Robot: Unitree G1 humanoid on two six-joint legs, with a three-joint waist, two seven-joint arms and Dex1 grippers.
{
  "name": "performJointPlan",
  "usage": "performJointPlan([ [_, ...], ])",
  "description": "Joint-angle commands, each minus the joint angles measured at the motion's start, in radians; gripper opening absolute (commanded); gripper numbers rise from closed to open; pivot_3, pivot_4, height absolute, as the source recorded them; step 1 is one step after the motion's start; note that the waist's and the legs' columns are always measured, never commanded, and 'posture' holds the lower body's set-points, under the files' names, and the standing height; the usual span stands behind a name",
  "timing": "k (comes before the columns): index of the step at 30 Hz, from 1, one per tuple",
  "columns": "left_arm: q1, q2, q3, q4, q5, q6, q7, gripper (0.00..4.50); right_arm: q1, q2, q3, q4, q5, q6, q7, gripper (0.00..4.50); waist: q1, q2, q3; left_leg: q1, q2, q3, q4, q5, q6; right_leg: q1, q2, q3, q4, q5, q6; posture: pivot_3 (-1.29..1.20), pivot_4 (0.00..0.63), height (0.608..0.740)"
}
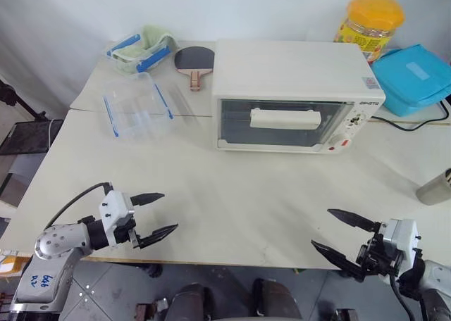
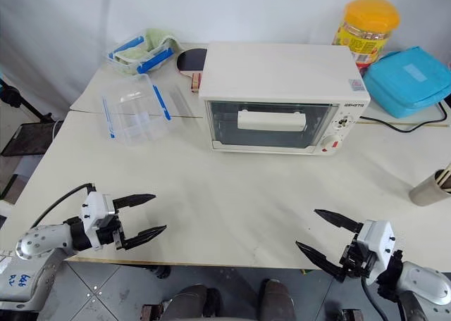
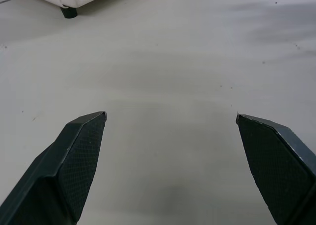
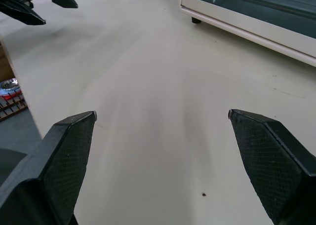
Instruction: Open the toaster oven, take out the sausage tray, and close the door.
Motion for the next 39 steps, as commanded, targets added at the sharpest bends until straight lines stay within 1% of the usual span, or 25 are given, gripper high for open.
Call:
performJointPlan([
  [1,-0.019,0.000,0.003,-0.009,0.013,-0.020,0.012,4.47,-0.008,0.001,-0.017,-0.010,0.019,-0.011,0.006,4.50,0.000,0.000,0.000,0.000,0.000,0.000,0.000,0.000,0.000,0.000,0.000,0.000,0.000,0.000,0.000,0.00,0.150,0.740],
  [5,-0.058,-0.009,0.016,-0.022,-0.057,0.042,0.014,4.47,-0.153,-0.019,0.000,-0.043,0.118,0.142,-0.079,4.50,-0.003,0.000,0.000,0.000,0.000,0.000,0.000,0.000,0.000,0.000,0.000,0.000,0.000,0.000,0.000,0.00,0.150,0.740],
  [8,-0.098,-0.003,0.044,-0.032,-0.177,0.125,-0.025,4.47,-0.276,-0.052,-0.001,-0.026,0.185,0.260,-0.114,4.50,-0.003,0.000,0.000,0.001,0.001,0.000,0.001,0.001,-0.001,0.000,-0.001,0.000,0.002,0.000,0.000,0.00,0.150,0.740],
  [9,-0.118,0.003,0.053,-0.041,-0.234,0.179,-0.030,4.47,-0.325,-0.063,0.000,-0.006,0.199,0.292,-0.121,4.50,-0.003,0.000,0.000,0.000,0.001,0.000,0.001,0.001,-0.001,-0.001,-0.001,0.000,0.002,0.000,0.000,0.00,0.150,0.740],
  [11,-0.154,-0.005,0.065,-0.051,-0.281,0.224,-0.010,4.47,-0.408,-0.071,0.000,0.035,0.230,0.346,-0.141,4.50,-0.001,0.000,0.000,0.000,0.002,-0.001,0.001,0.001,-0.001,-0.001,-0.001,-0.001,0.003,-0.001,-0.001,0.00,0.150,0.740],
  [13,-0.174,-0.008,0.065,-0.060,-0.300,0.247,-0.002,4.47,-0.478,-0.068,-0.001,0.071,0.246,0.386,-0.161,4.50,0.001,0.000,0.000,-0.001,0.001,-0.001,0.001,0.001,-0.001,-0.001,0.000,-0.002,0.003,-0.001,-0.001,0.00,0.150,0.740],
  [17,-0.194,-0.021,0.046,-0.090,-0.305,0.264,0.010,4.47,-0.646,-0.048,0.034,0.174,0.219,0.419,-0.182,4.50,-0.002,0.000,0.000,-0.001,-0.001,0.000,0.002,0.000,0.001,-0.001,0.000,-0.002,0.003,0.000,-0.001,0.00,0.150,0.740],
  [22,-0.193,-0.046,0.044,-0.093,-0.302,0.266,0.022,4.47,-0.756,-0.025,0.066,0.237,0.192,0.411,-0.158,4.50,-0.001,0.000,0.000,-0.002,0.000,0.001,0.002,0.000,0.001,-0.002,0.001,-0.004,0.003,0.000,-0.001,0.00,0.150,0.740],
  [25,-0.187,-0.060,0.032,-0.091,-0.287,0.261,0.026,4.47,-0.789,-0.020,0.088,0.255,0.161,0.388,-0.134,4.50,-0.001,0.000,0.000,-0.002,-0.001,0.001,0.002,0.000,0.001,-0.001,0.001,-0.004,0.003,0.000,-0.001,0.00,0.150,0.740],
  [28,-0.186,-0.070,0.025,-0.087,-0.288,0.270,0.034,4.47,-0.800,-0.009,0.099,0.239,0.167,0.386,-0.108,4.50,-0.001,0.000,0.000,-0.002,-0.001,0.001,0.002,0.000,0.001,-0.001,0.000,-0.004,0.003,0.000,-0.001,0.00,0.150,0.740],
  [31,-0.208,-0.090,0.032,-0.074,-0.307,0.295,0.066,4.47,-0.769,-0.013,0.107,0.188,0.162,0.351,-0.047,4.50,-0.001,0.000,0.000,-0.002,-0.001,0.001,0.002,0.000,0.001,-0.001,0.001,-0.004,0.003,0.000,-0.001,0.00,0.150,0.740],
  [34,-0.236,-0.101,0.038,-0.059,-0.337,0.337,0.080,4.47,-0.711,-0.025,0.112,0.152,0.102,0.255,0.009,4.50,-0.001,0.000,0.000,-0.002,-0.001,0.001,0.002,0.000,0.001,-0.002,0.001,-0.004,0.003,0.000,-0.001,0.00,0.150,0.740],
  [37,-0.290,-0.119,0.045,-0.022,-0.364,0.365,0.092,3.84,-0.635,-0.043,0.119,0.152,0.020,0.138,0.074,4.50,-0.001,0.000,0.000,-0.002,-0.001,0.001,0.002,0.000,0.001,-0.002,0.001,-0.004,0.003,0.000,0.000,0.00,0.150,0.740],
  [39,-0.344,-0.134,0.038,0.016,-0.365,0.371,0.091,3.27,-0.580,-0.045,0.121,0.165,-0.027,0.059,0.106,4.50,-0.001,0.000,0.000,-0.002,-0.001,0.001,0.002,0.000,0.001,-0.001,0.001,-0.004,0.003,0.000,0.000,0.00,0.150,0.740],
])
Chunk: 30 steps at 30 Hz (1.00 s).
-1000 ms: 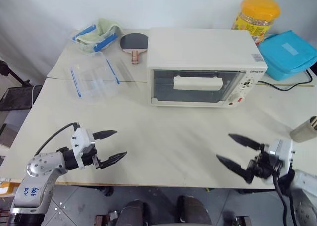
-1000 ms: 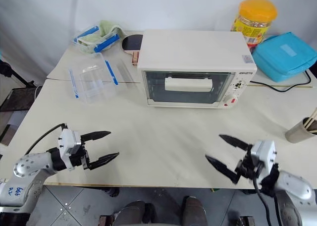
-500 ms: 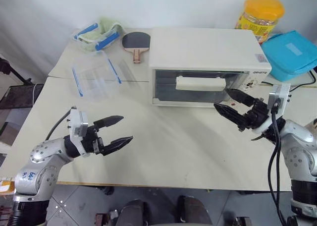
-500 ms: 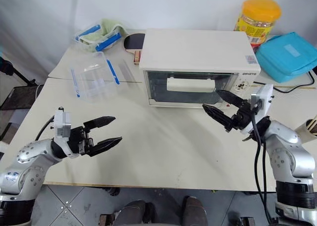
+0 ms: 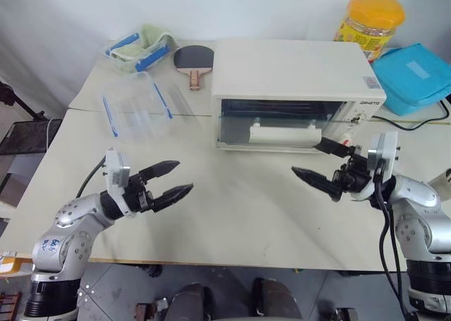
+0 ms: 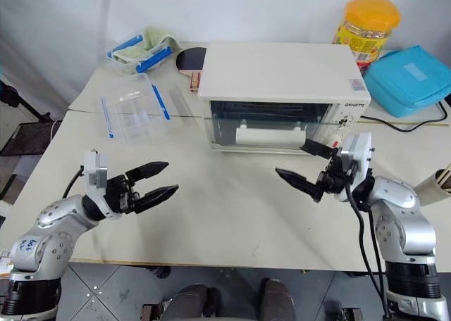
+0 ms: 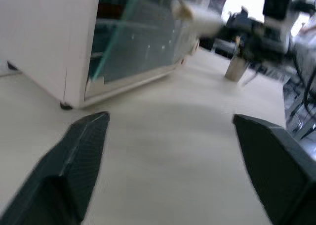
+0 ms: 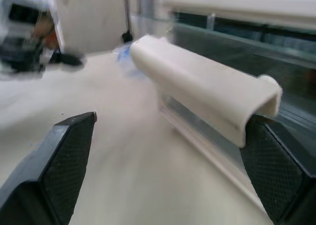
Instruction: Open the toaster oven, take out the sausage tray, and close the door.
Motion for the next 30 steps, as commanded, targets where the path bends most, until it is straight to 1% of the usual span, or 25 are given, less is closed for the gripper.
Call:
performJointPlan([
  [1,-0.091,-0.020,0.006,0.061,-0.025,0.016,0.008,2.92,0.080,-0.020,-0.001,-0.030,-0.074,-0.164,0.083,4.50,0.002,0.000,0.000,0.000,0.000,0.000,0.000,0.000,0.000,0.000,0.000,0.000,0.000,0.000,0.000,0.00,0.150,0.740],
  [2,-0.119,-0.026,-0.005,0.083,-0.011,0.011,0.005,2.69,0.095,-0.019,0.003,-0.025,-0.088,-0.191,0.091,4.50,0.002,0.000,0.000,0.000,0.000,0.000,0.000,0.000,0.000,0.000,0.000,0.000,0.000,0.000,0.000,0.00,0.150,0.740],
  [3,-0.150,-0.032,-0.018,0.109,0.007,0.004,0.006,2.32,0.103,-0.016,0.007,-0.020,-0.101,-0.214,0.094,4.50,0.002,0.000,0.000,0.000,0.000,0.000,0.000,0.000,0.000,0.000,0.000,0.000,0.000,0.000,0.000,0.00,0.150,0.740],
  [4,-0.186,-0.044,-0.034,0.135,0.022,0.003,0.012,2.06,0.109,-0.011,0.009,-0.015,-0.106,-0.225,0.092,4.50,0.001,0.000,0.000,0.000,0.000,0.000,0.000,0.000,0.000,0.000,0.000,0.000,0.000,0.000,0.000,0.00,0.150,0.740],
  [5,-0.228,-0.066,-0.047,0.163,0.036,-0.010,0.021,1.86,0.110,-0.004,0.008,-0.010,-0.114,-0.239,0.085,4.50,0.001,0.000,0.000,0.000,0.000,0.001,0.001,0.000,0.000,0.000,0.000,0.000,0.000,0.000,0.000,0.00,0.150,0.740],
  [7,-0.323,-0.120,-0.049,0.239,0.042,-0.006,0.066,1.28,0.106,0.000,0.009,-0.003,-0.118,-0.251,0.076,4.50,0.004,-0.001,0.001,0.000,0.000,0.001,0.002,0.000,0.000,0.001,0.001,0.000,0.000,0.000,0.001,0.00,0.150,0.740],
  [10,-0.396,-0.159,-0.097,0.311,0.104,-0.043,0.045,0.26,0.093,0.000,0.010,0.009,-0.123,-0.265,0.073,4.50,0.004,-0.001,0.001,0.000,0.000,0.000,0.004,0.001,0.000,0.001,0.001,0.000,0.001,0.000,0.001,0.00,0.150,0.740],
  [11,-0.416,-0.178,-0.114,0.335,0.117,-0.052,0.038,0.03,0.084,0.001,0.013,0.008,-0.121,-0.264,0.070,4.50,0.002,-0.001,0.001,0.000,0.000,0.000,0.004,0.000,0.000,0.001,0.001,0.000,0.001,0.000,0.001,0.00,0.150,0.740],
  [13,-0.454,-0.225,-0.157,0.393,0.157,-0.091,0.022,0.03,0.074,0.002,0.017,0.007,-0.120,-0.264,0.066,4.50,0.002,-0.001,0.001,0.000,0.000,0.000,0.004,0.000,0.000,0.001,0.001,0.000,0.001,0.000,0.001,0.00,0.150,0.740],
  [16,-0.501,-0.266,-0.199,0.473,0.223,-0.155,0.006,0.03,0.077,0.000,0.018,0.007,-0.123,-0.273,0.066,4.50,0.003,-0.002,0.001,-0.001,0.000,0.000,0.005,0.000,0.000,0.001,0.002,-0.001,0.001,0.000,0.001,0.00,0.150,0.740],
  [20,-0.534,-0.307,-0.242,0.537,0.277,-0.212,-0.025,0.03,0.140,-0.010,-0.016,-0.025,-0.117,-0.270,0.047,4.50,0.007,-0.002,0.001,-0.001,0.000,0.000,0.005,0.000,0.000,0.001,0.002,-0.001,0.001,0.000,0.001,0.00,0.150,0.740],
  [24,-0.495,-0.315,-0.274,0.528,0.306,-0.228,-0.068,0.03,0.303,0.000,-0.105,-0.099,-0.115,-0.274,-0.016,4.50,0.026,-0.002,0.001,-0.001,0.000,0.000,0.005,0.000,0.001,0.001,0.002,-0.001,0.000,0.001,0.001,0.00,0.150,0.740],
  [30,-0.434,-0.303,-0.295,0.493,0.336,-0.238,-0.091,0.03,0.590,0.047,-0.272,-0.169,-0.128,-0.324,-0.092,4.50,0.028,-0.002,0.001,-0.002,0.000,0.000,0.006,0.000,0.001,0.002,0.002,0.000,0.000,0.001,0.002,0.00,0.150,0.740],
])
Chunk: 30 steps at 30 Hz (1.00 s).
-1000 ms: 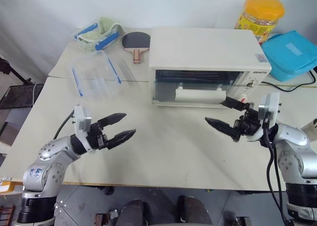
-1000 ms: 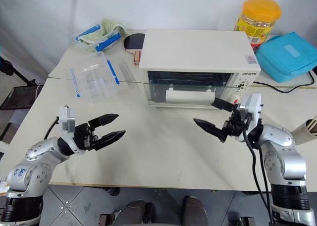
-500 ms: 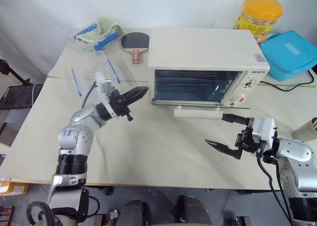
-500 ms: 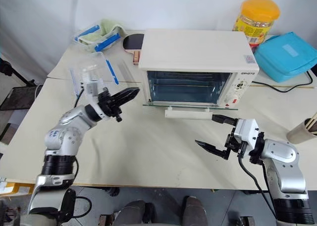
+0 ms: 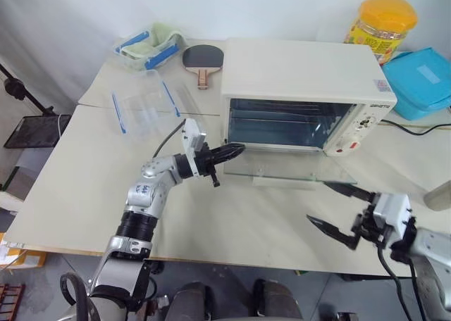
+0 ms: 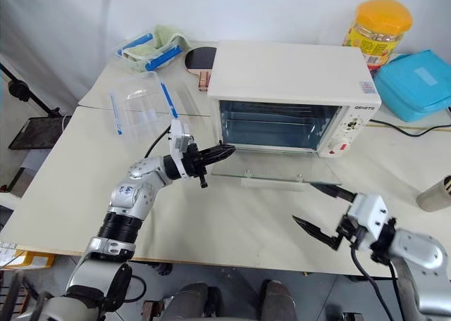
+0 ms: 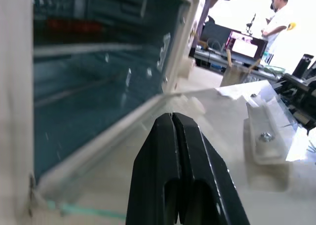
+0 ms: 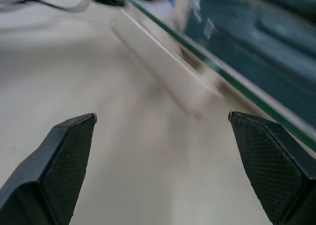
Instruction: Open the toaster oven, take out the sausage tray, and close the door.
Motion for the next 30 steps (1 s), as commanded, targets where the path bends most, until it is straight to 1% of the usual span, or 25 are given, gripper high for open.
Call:
performJointPlan([
  [1,0.034,0.014,-0.027,-0.050,0.023,-0.017,-0.037,0.03,0.121,0.027,-0.132,-0.060,0.010,-0.058,-0.039,4.50,-0.001,0.000,0.000,0.000,0.000,0.000,0.000,0.000,0.000,0.000,0.000,0.000,0.000,0.000,0.000,0.00,0.150,0.740],
  [4,0.056,0.024,-0.039,-0.056,0.038,-0.024,-0.054,0.03,0.162,0.026,-0.187,-0.077,0.027,-0.062,-0.065,4.50,-0.007,0.000,0.000,0.001,0.001,0.001,0.000,0.000,0.000,0.000,0.000,0.001,0.000,0.000,0.000,0.00,0.150,0.740],
  [6,0.070,0.029,-0.048,-0.053,0.054,-0.037,-0.056,0.03,0.146,0.011,-0.215,-0.091,0.033,-0.050,-0.097,4.50,-0.011,0.000,0.000,0.002,0.001,0.002,0.000,0.000,0.000,0.000,0.000,0.002,0.001,0.000,0.000,0.00,0.150,0.740],
  [8,0.079,0.023,-0.045,-0.054,0.058,-0.022,-0.035,0.03,0.099,-0.016,-0.202,-0.110,0.023,-0.033,-0.113,4.50,-0.016,0.000,0.000,0.003,0.002,0.002,0.001,0.000,-0.001,0.000,0.000,0.002,0.002,0.000,0.000,0.00,0.150,0.740],
  [10,0.089,0.013,-0.033,-0.060,0.057,-0.004,-0.004,0.03,0.028,-0.061,-0.141,-0.174,0.027,0.082,-0.168,4.50,-0.017,0.000,0.000,0.003,0.002,0.002,0.001,0.000,-0.001,0.000,-0.001,0.003,0.002,0.000,0.000,0.00,0.150,0.740],
  [12,0.097,0.012,-0.030,-0.068,0.058,-0.001,0.010,0.03,-0.042,-0.083,-0.088,-0.221,0.021,0.158,-0.218,4.50,-0.016,0.000,0.000,0.002,0.002,0.001,0.001,0.000,-0.001,-0.001,-0.002,0.003,0.003,0.000,0.000,0.00,0.150,0.740],
  [14,0.125,0.022,-0.030,-0.099,0.060,0.005,0.018,0.03,-0.166,-0.104,0.029,-0.260,-0.065,0.275,-0.313,4.50,-0.019,0.000,0.000,0.002,0.002,0.001,0.001,0.000,-0.001,-0.001,-0.002,0.002,0.003,0.000,0.000,0.00,0.150,0.740],
  [16,0.146,0.028,-0.023,-0.130,0.049,0.026,0.031,0.03,-0.260,-0.117,0.124,-0.278,-0.109,0.392,-0.371,4.50,-0.024,0.001,0.000,0.002,0.002,0.001,0.002,0.000,-0.001,-0.001,-0.002,0.002,0.004,0.000,0.000,0.00,0.150,0.740],
  [17,0.159,0.033,-0.018,-0.150,0.043,0.040,0.039,0.20,-0.312,-0.100,0.173,-0.269,-0.115,0.396,-0.370,4.50,-0.021,0.001,0.000,0.001,0.002,0.000,0.002,0.000,-0.001,-0.002,-0.002,0.001,0.003,0.000,0.000,0.00,0.150,0.740],
  [19,0.202,0.052,-0.010,-0.221,0.021,0.063,0.031,0.65,-0.443,-0.065,0.299,-0.197,-0.231,0.352,-0.397,4.50,-0.025,0.000,0.000,0.000,0.002,-0.001,0.002,0.000,-0.001,-0.002,-0.002,0.000,0.004,0.000,0.000,0.00,0.150,0.740],
  [21,0.240,0.067,0.001,-0.285,0.003,0.083,0.034,1.21,-0.552,-0.026,0.387,-0.107,-0.350,0.296,-0.451,4.50,-0.030,0.000,0.000,0.000,0.001,-0.001,0.003,0.000,0.000,-0.002,-0.003,0.000,0.003,0.000,0.000,0.00,0.150,0.740],
  [26,0.327,0.095,0.042,-0.414,-0.032,0.100,0.054,2.79,-0.765,0.040,0.537,0.152,-0.646,0.131,-0.612,4.50,-0.029,0.000,0.000,-0.002,0.001,-0.002,0.003,0.000,0.000,-0.002,-0.003,-0.001,0.004,0.000,0.000,0.00,0.150,0.740],
  [30,0.385,0.105,0.093,-0.498,-0.037,0.076,0.103,4.03,-0.920,0.069,0.622,0.373,-0.828,0.042,-0.731,4.50,-0.037,0.000,0.000,-0.002,0.001,-0.002,0.003,0.000,0.000,-0.002,-0.003,-0.002,0.003,0.000,0.000,0.00,0.150,0.740],
])
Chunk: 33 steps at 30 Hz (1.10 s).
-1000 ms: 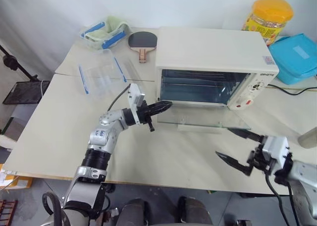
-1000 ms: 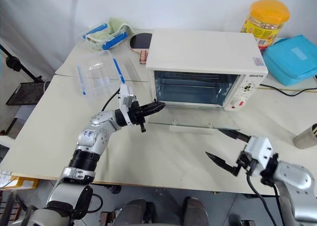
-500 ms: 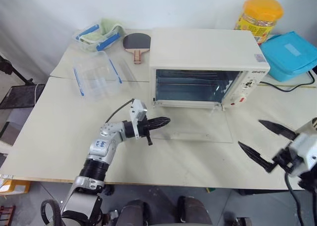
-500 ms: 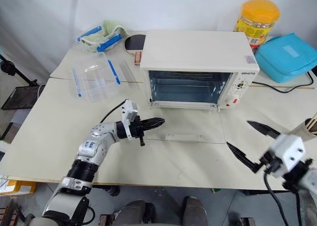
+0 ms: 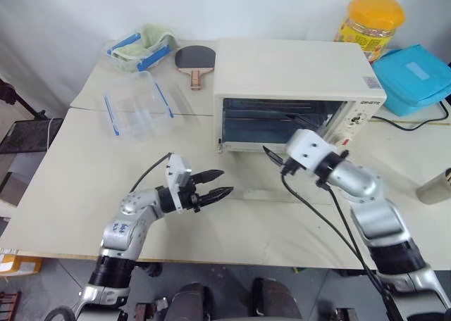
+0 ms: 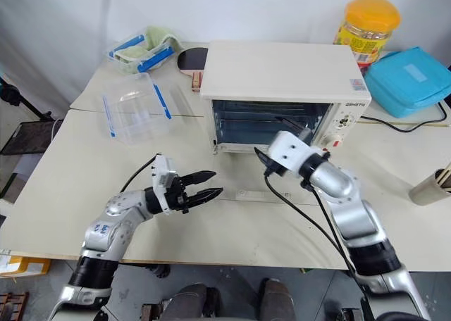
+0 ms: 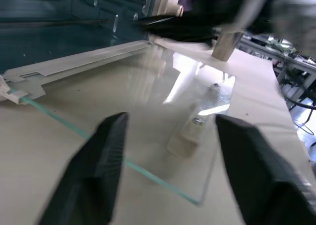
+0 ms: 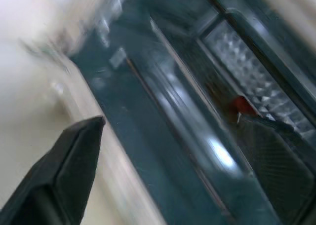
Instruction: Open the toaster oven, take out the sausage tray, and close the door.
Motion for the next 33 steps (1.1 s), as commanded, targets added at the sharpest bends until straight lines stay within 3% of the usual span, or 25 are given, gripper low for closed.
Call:
performJointPlan([
  [1,0.032,0.011,0.057,-0.100,-0.030,-0.027,0.038,4.36,-0.108,0.017,0.043,0.150,-0.147,-0.083,-0.115,4.50,-0.002,0.000,0.000,0.000,0.000,0.000,0.000,0.000,0.000,0.000,0.000,0.000,0.000,0.000,0.000,0.00,0.150,0.740],
  [11,0.089,0.018,0.122,-0.177,-0.059,-0.025,0.116,4.49,-0.332,0.110,0.113,0.482,-0.296,-0.092,-0.220,4.50,-0.024,0.000,0.000,0.000,0.001,-0.001,-0.001,0.000,-0.001,0.000,0.001,-0.002,0.000,0.000,0.000,0.00,0.150,0.740],
  [14,0.095,0.019,0.114,-0.187,-0.060,-0.029,0.121,4.50,-0.376,0.134,0.115,0.530,-0.317,-0.100,-0.256,3.85,-0.026,0.000,0.000,0.000,0.001,-0.001,-0.002,0.000,-0.001,0.000,0.001,-0.002,0.000,0.000,0.000,0.00,0.150,0.740],
  [21,0.049,0.022,0.079,-0.185,-0.047,-0.070,0.091,4.50,-0.384,0.149,0.112,0.546,-0.335,-0.107,-0.305,1.47,-0.023,0.000,0.000,-0.001,0.001,-0.002,-0.002,0.000,-0.001,0.000,0.001,-0.002,0.000,0.000,-0.001,0.00,0.150,0.740],
  [25,-0.071,-0.029,0.027,-0.080,-0.015,-0.076,0.117,4.50,-0.387,0.141,0.121,0.535,-0.353,-0.102,-0.299,0.07,-0.020,0.000,0.000,-0.001,0.001,-0.002,-0.002,0.001,-0.001,0.000,0.001,-0.003,0.000,0.000,-0.001,0.00,0.150,0.740],
  [33,-0.374,-0.117,0.022,0.217,0.028,-0.165,0.125,4.50,-0.381,0.124,0.103,0.485,-0.364,-0.141,-0.306,0.06,-0.022,0.000,0.000,-0.004,0.001,-0.004,-0.002,0.001,-0.002,0.000,0.002,-0.006,-0.001,0.000,0.000,0.00,0.150,0.740],
])
